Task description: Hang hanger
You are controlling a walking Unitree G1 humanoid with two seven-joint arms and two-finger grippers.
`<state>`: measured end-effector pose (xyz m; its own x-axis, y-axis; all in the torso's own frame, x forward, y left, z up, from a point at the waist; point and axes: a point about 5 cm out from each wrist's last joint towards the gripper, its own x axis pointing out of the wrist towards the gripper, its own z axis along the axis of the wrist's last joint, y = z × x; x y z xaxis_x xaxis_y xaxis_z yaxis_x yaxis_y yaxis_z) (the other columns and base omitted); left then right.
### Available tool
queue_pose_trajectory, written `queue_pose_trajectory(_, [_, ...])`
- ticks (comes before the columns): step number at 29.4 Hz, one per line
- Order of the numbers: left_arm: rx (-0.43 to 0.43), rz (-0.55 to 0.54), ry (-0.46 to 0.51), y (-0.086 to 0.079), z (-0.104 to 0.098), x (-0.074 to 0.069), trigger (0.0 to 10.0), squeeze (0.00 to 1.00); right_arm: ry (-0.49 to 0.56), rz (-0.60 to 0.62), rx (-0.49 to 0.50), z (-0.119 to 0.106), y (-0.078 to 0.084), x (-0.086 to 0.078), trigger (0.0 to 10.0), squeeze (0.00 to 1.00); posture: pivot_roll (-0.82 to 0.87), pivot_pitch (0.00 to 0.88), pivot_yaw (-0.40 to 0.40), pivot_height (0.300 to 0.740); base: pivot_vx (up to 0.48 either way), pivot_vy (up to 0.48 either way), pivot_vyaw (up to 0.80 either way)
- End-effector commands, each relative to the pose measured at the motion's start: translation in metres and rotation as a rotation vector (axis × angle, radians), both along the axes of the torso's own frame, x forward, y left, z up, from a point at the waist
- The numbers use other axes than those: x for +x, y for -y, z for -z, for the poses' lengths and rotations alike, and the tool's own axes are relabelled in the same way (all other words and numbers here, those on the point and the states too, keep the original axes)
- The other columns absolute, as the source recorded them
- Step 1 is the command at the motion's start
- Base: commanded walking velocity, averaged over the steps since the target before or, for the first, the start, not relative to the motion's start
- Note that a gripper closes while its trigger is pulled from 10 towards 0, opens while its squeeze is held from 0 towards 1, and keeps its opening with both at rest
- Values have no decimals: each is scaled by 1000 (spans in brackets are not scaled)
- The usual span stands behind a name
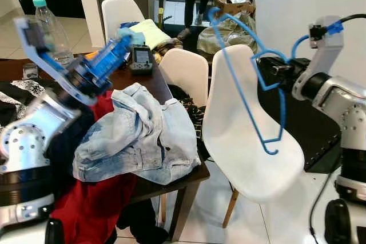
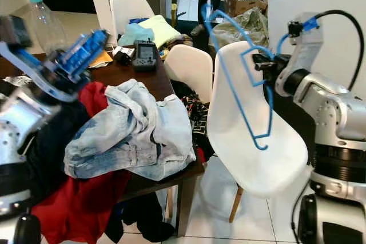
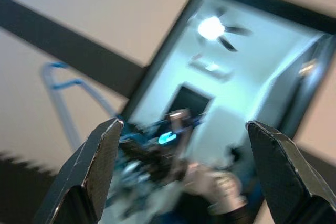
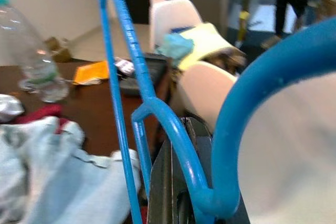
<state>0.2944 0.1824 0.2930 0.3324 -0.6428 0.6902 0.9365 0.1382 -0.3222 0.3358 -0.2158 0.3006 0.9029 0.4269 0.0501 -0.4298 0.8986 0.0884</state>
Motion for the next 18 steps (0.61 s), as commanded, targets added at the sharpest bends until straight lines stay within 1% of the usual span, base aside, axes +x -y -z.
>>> queue_pose_trajectory(1, [-19, 24, 16, -2, -1, -4, 10000, 0, 38, -19, -4, -7, -3, -2, 10000, 0, 112, 44, -28, 740, 0, 0, 0])
queue_pose_trajectory(2, [-104, 25, -30, -4, 4, 2, 10000, 0, 69, -62, 0, -11, -13, -4, 10000, 0, 114, 42, -28, 740, 0, 0, 0])
queue_pose_trajectory(3, [-170, 39, -64, -5, 9, 7, 10000, 0, 103, -109, 6, -16, -21, -7, 10000, 0, 116, 37, -28, 740, 0, 0, 0])
queue_pose_trajectory(5, [-170, 39, -64, -5, 9, 7, 10000, 0, 103, -109, 6, -16, -21, -7, 10000, 0, 116, 37, -28, 740, 0, 0, 0])
queue_pose_trajectory(6, [-235, 77, -97, -10, 16, 9, 10000, 0, 171, -215, 10, -28, -34, -17, 10000, 0, 115, 32, -29, 740, 0, 0, 0])
queue_pose_trajectory(7, [-235, 77, -97, -10, 16, 9, 10000, 0, 171, -215, 10, -28, -34, -17, 10000, 0, 115, 32, -29, 740, 0, 0, 0])
queue_pose_trajectory(8, [-246, 82, -108, -13, 18, 9, 10000, 0, 200, -267, 10, -32, -38, -23, 10000, 0, 116, 29, -27, 740, 0, 0, 0])
queue_pose_trajectory(9, [-246, 82, -108, -13, 18, 9, 10000, 0, 200, -267, 10, -32, -38, -23, 10000, 0, 116, 29, -27, 740, 0, 0, 0])
queue_pose_trajectory(11, [-255, 91, -120, -17, 20, 8, 10000, 0, 255, -376, 2, -38, -47, -37, 10000, 0, 117, 25, -23, 740, 0, 0, 0])
queue_pose_trajectory(12, [-258, 98, -123, -18, 20, 7, 10000, 0, 271, -408, 0, -40, -50, -42, 10000, 0, 117, 25, -23, 740, 0, 0, 0])
queue_pose_trajectory(14, [-249, 124, -122, -17, 20, 5, 10000, 0, 305, -498, -26, -42, -61, -54, 10000, 0, 117, 26, -22, 740, 0, 0, 0])
queue_pose_trajectory(16, [-234, 143, -121, -13, 20, 4, 10000, 0, 310, -541, -59, -41, -69, -60, 10000, 0, 116, 27, -21, 740, 0, 0, 0])
queue_pose_trajectory(17, [-234, 143, -121, -13, 20, 4, 10000, 0, 310, -541, -59, -41, -69, -60, 10000, 0, 116, 27, -21, 740, 0, 0, 0])
queue_pose_trajectory(18, [-222, 154, -122, -10, 21, 4, 10000, 0, 303, -546, -79, -40, -73, -61, 10000, 0, 115, 27, -20, 740, 0, 0, 0])
